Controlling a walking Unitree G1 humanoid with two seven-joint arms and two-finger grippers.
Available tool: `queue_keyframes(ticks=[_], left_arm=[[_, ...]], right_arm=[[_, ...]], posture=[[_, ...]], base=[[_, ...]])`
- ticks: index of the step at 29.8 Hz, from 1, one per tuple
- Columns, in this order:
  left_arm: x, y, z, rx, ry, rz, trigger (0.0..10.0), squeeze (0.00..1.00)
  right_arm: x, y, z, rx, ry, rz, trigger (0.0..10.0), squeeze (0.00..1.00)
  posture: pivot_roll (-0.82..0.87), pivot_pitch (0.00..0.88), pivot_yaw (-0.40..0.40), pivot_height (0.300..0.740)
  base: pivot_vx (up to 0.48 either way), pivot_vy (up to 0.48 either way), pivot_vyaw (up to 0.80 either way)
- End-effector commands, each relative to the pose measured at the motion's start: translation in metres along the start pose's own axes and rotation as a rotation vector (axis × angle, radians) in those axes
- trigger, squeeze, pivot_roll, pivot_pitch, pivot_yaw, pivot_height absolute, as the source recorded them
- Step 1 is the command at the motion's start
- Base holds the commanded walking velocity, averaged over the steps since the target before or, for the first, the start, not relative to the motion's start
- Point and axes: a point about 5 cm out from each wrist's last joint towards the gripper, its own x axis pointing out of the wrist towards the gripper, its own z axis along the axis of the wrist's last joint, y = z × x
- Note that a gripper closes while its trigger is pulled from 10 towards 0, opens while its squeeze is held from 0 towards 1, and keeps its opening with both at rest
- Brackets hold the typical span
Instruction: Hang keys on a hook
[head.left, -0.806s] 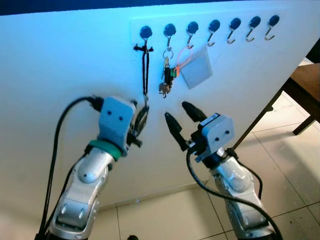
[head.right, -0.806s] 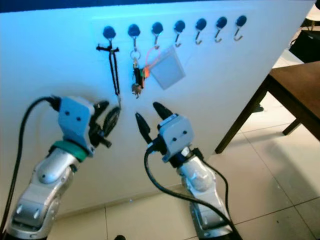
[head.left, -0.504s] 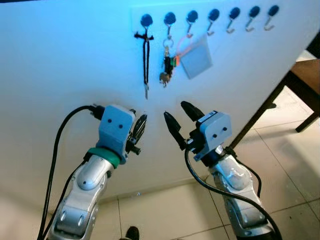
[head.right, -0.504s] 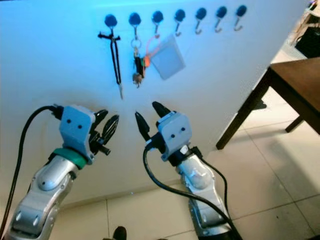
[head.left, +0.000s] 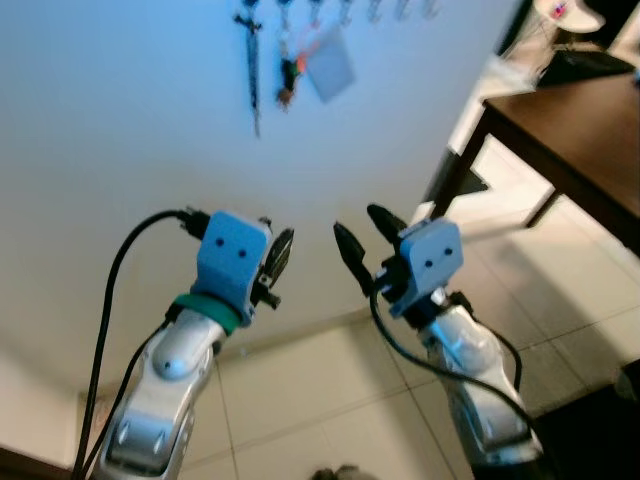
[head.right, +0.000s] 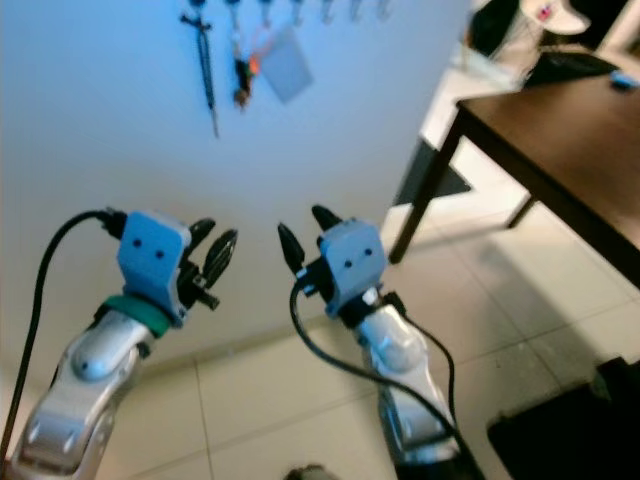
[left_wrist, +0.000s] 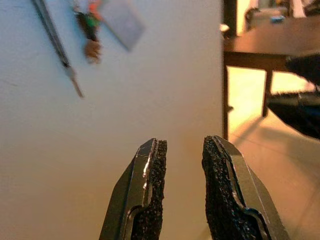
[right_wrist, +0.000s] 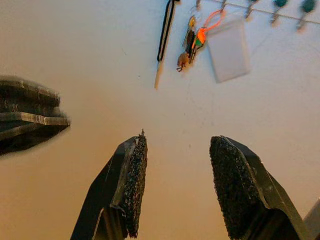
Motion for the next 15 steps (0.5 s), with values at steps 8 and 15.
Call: queue_keyframes(ticks=[8,15], left_arm=[[-0.001,-0.0037,-0.0034,-0.052,0.055,-0.013,10.0,0.0],[0.0029,0.0032,-0.0003,-0.071,0.056,0.029,10.0,0.0]], right_arm=[[0.0018,-0.0033,-0.0057,0.025,0.031,-0.024,10.0,0.0],[0.0074,-0.0039,-0.0028,0.035,0.017,-0.03,10.0,0.0]], posture=[[-0.09,0.081,0.065,0.74],[-0.08,0.082,0.065,0.74]], base=[[0.0,0.0,-0.8],[0.0,0.0,-0.8]])
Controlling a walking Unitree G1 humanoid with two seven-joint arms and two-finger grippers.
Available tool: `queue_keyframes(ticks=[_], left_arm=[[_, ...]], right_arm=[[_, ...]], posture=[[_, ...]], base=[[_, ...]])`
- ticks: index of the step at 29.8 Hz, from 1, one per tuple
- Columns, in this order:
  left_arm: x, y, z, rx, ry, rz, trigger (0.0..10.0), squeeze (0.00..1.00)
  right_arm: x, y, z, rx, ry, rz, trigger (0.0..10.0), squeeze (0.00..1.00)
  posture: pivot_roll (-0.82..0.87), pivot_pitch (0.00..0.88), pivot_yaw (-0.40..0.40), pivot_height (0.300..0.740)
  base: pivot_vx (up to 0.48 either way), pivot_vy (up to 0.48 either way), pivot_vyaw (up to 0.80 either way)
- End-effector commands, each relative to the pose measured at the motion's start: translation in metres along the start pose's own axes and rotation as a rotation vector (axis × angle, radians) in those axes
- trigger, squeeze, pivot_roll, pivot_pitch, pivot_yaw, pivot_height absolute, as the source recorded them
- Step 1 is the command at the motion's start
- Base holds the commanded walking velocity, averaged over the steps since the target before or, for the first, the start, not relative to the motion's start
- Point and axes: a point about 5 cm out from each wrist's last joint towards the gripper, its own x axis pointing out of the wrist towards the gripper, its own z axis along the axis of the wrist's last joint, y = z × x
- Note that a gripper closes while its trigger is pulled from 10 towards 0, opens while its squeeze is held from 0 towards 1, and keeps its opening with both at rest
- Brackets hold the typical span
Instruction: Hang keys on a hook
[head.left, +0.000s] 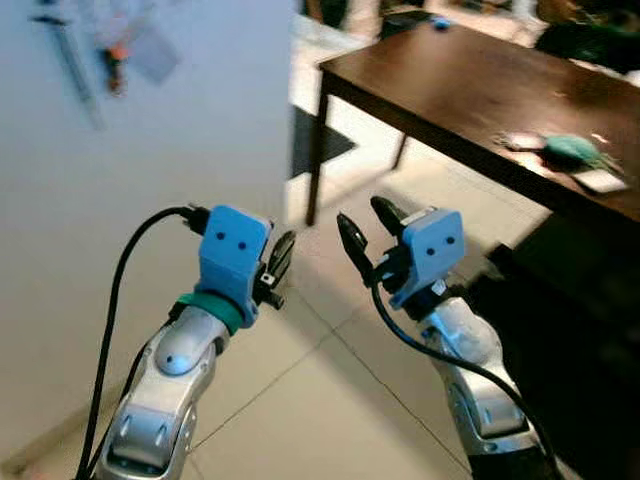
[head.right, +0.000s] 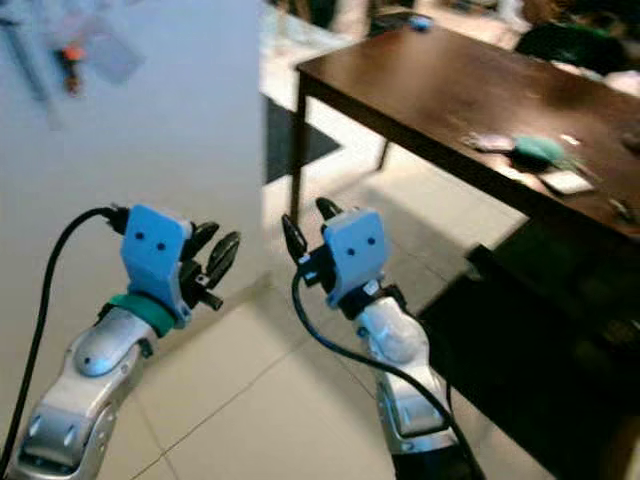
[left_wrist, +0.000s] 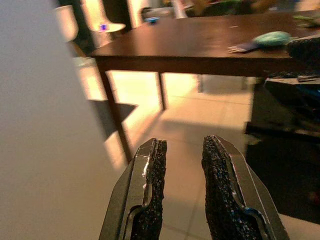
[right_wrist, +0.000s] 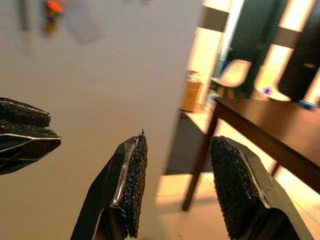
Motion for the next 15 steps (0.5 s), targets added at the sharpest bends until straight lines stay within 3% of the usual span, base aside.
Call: queue_keyframes(ticks=[1,15], left_arm=[[0.0007,0.005,0.0011,-0.014,0.009,0.034,10.0,0.0],[0.0021,0.0116,0.0053,0.01,-0.001,0.076,10.0,0.0]], right_arm=[[0.0045,0.0005,-0.0011,0.025,0.003,-0.006,10.0,0.0],[0.0123,0.0059,0.0004,0.046,-0.014,0.001,10.0,0.0]], posture=[[-0.08,0.081,0.065,0.74],[-0.07,0.082,0.066,0.74]], base=[[0.0,0.0,-0.8],[0.0,0.0,-0.8]])
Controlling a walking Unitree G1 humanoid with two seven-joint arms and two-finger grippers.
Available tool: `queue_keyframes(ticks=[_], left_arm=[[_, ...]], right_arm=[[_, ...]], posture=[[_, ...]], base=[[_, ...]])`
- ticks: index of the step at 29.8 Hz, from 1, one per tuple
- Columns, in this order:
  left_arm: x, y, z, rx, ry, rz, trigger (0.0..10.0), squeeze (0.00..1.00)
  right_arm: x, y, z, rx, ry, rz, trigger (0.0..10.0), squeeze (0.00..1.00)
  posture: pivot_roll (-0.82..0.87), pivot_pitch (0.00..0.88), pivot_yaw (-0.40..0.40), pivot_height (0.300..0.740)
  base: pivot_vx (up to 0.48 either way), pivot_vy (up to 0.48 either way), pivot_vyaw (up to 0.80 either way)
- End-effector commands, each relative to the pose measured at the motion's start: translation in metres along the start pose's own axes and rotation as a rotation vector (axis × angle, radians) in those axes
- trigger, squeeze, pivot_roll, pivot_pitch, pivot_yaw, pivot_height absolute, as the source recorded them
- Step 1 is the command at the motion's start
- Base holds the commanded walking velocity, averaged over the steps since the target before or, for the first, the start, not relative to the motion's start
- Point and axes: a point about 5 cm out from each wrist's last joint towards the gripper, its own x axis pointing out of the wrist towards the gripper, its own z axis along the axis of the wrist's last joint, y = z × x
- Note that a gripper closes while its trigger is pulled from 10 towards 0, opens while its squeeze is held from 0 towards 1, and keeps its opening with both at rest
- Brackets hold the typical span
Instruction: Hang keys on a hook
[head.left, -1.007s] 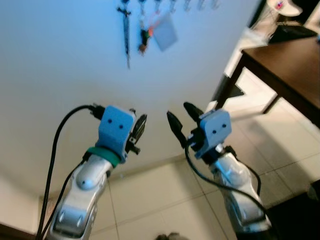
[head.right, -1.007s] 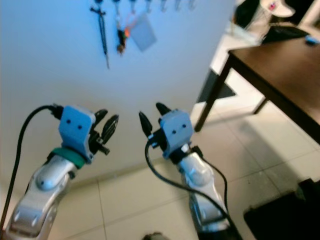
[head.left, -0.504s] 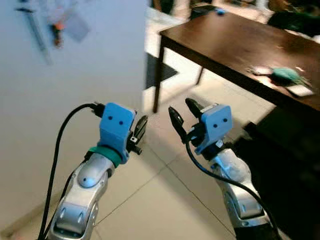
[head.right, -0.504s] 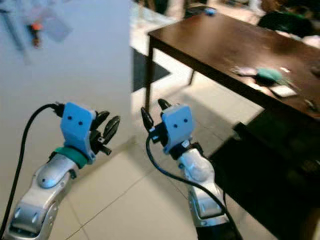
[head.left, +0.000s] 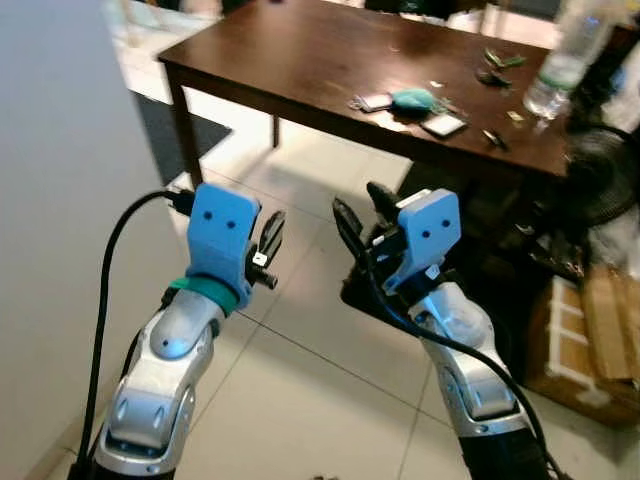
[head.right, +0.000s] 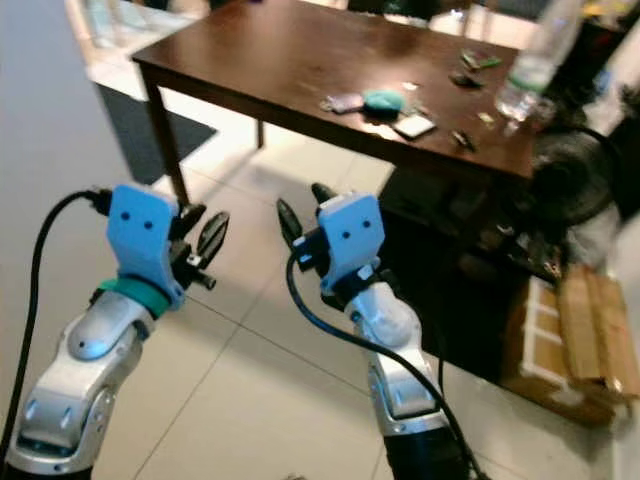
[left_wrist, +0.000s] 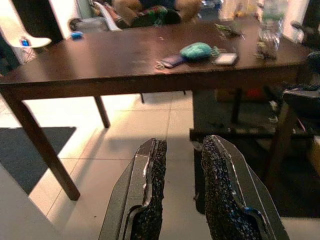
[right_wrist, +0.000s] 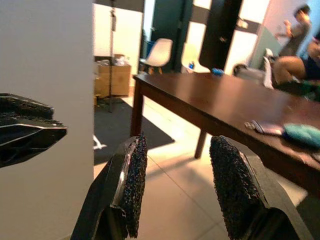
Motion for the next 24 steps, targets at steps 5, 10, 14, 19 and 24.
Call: queue_keyframes(ticks=[5,10,14,19,24], left_arm=[[-0.0013,-0.0004,-0.0029,0.001,0.019,0.008,10.0,0.0],[-0.0001,0.0009,-0.0033,0.017,0.016,0.019,10.0,0.0],[0.0007,0.0015,-0.0034,0.025,0.013,0.025,10.0,0.0],[0.0023,0.002,-0.0047,0.034,0.02,0.031,10.0,0.0],[0.0026,0.0023,-0.0049,0.035,0.02,0.03,10.0,0.0]], right_arm=[[0.0,-0.0009,-0.0016,0.005,0.002,-0.004,10.0,0.0],[0.0006,-0.0002,-0.0028,0.007,0.002,-0.005,10.0,0.0],[0.0006,0.0,-0.0036,0.004,0.003,-0.007,10.0,0.0],[0.0016,0.0019,-0.0044,-0.007,0.0,-0.003,10.0,0.0],[0.0025,0.004,-0.0051,-0.01,-0.002,0.005,10.0,0.0]], posture=[[-0.07,0.079,0.069,0.74],[-0.07,0.074,0.072,0.74],[-0.07,0.074,0.072,0.74],[-0.06,0.067,0.072,0.74],[-0.06,0.065,0.07,0.74]], base=[[0.0,0.0,-0.8],[0.0,0.0,-0.8],[0.318,0.0,-0.8],[0.472,0.0,-0.16],[0.472,0.0,0.0]])
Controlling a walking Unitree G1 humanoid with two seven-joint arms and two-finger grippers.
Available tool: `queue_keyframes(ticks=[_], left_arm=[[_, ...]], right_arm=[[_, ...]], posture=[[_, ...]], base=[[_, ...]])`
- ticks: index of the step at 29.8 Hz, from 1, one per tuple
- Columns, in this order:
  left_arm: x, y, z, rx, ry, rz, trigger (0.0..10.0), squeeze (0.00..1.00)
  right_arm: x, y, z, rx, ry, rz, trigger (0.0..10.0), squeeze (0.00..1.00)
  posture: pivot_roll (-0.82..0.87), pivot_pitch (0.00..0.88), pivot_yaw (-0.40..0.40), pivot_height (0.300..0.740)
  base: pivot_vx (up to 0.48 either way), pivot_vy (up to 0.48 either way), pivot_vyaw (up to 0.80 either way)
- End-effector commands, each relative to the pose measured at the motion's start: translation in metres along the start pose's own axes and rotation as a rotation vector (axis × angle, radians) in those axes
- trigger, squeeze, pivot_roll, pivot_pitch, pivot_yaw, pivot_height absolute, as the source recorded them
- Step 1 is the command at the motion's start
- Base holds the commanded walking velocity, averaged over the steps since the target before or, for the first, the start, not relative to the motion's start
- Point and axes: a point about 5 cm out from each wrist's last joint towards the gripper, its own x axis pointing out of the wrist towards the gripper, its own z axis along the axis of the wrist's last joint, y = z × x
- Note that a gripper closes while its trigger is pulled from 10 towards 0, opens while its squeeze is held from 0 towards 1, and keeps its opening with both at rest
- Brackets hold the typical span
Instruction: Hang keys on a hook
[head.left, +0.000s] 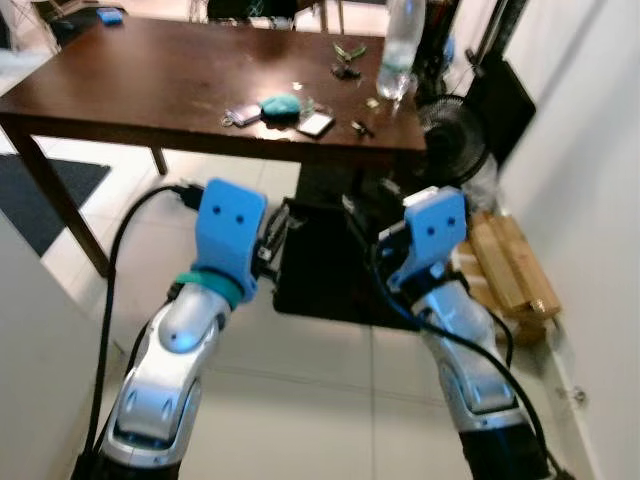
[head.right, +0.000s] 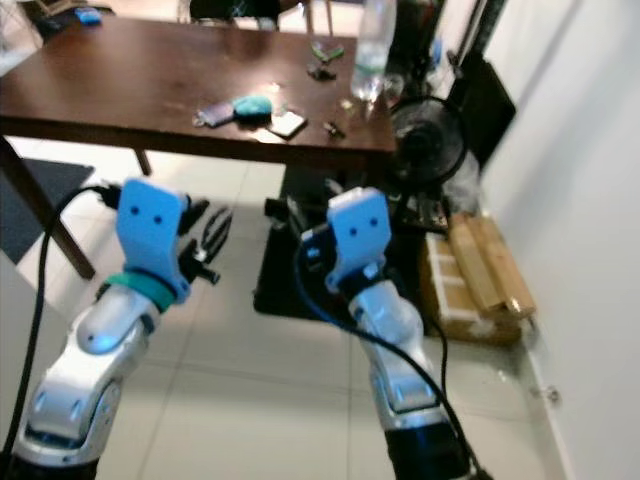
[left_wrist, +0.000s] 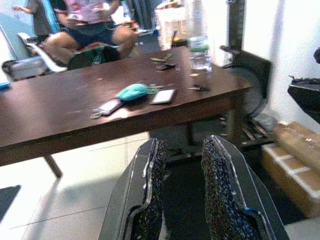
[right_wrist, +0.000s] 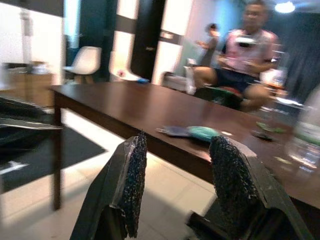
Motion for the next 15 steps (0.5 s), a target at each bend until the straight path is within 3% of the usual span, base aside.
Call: queue_keyframes(ticks=[1,15], left_arm=[[-0.0005,0.0001,-0.004,-0.004,0.018,0.002,10.0,0.0],[-0.0012,-0.0009,-0.0066,-0.001,0.027,0.001,10.0,0.0]], right_arm=[[-0.0014,0.0022,-0.0055,0.002,0.018,0.01,10.0,0.0],[-0.0018,0.0025,-0.0079,0.006,0.024,0.01,10.0,0.0]], posture=[[-0.06,0.065,0.07,0.74],[-0.05,0.069,0.07,0.74]], base=[[0.469,0.0,0.0],[0.468,0.0,-0.04]])
